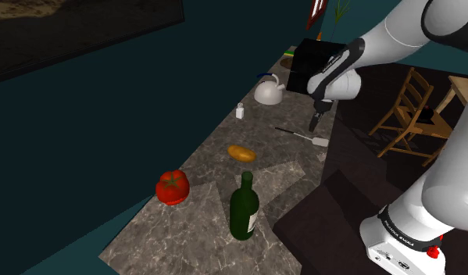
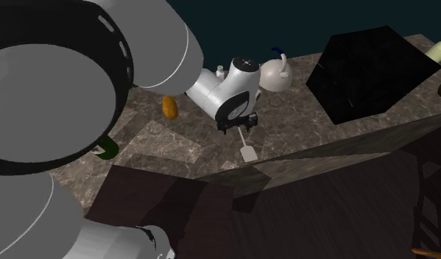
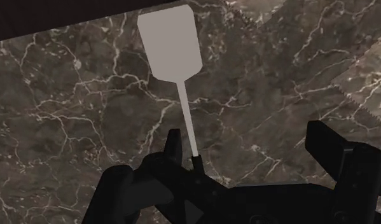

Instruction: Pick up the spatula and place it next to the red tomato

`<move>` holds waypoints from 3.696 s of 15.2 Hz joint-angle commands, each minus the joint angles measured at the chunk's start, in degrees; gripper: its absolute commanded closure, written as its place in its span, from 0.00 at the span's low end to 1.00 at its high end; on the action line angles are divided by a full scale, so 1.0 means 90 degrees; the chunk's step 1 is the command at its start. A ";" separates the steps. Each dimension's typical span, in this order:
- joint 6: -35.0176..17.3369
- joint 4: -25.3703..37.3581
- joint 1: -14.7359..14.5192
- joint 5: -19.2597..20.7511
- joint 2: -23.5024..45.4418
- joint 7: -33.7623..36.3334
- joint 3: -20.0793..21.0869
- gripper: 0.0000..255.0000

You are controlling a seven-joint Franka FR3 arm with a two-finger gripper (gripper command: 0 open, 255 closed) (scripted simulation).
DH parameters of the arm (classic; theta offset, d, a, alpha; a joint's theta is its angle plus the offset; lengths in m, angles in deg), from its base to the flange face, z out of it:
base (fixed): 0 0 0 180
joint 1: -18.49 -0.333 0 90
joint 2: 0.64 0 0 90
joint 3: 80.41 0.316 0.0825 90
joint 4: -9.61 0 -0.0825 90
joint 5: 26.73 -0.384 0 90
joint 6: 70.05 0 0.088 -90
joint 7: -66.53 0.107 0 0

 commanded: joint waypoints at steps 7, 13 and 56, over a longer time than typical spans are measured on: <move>-0.0374 0.1606 0.1002 -0.1198 0.1891 -0.1599 0.1047 0.00; -0.0682 0.1801 0.1173 -0.1414 0.2384 -0.1757 0.1286 0.00; 0.0629 0.1451 0.0545 -0.0432 0.0690 -0.0984 0.0457 1.00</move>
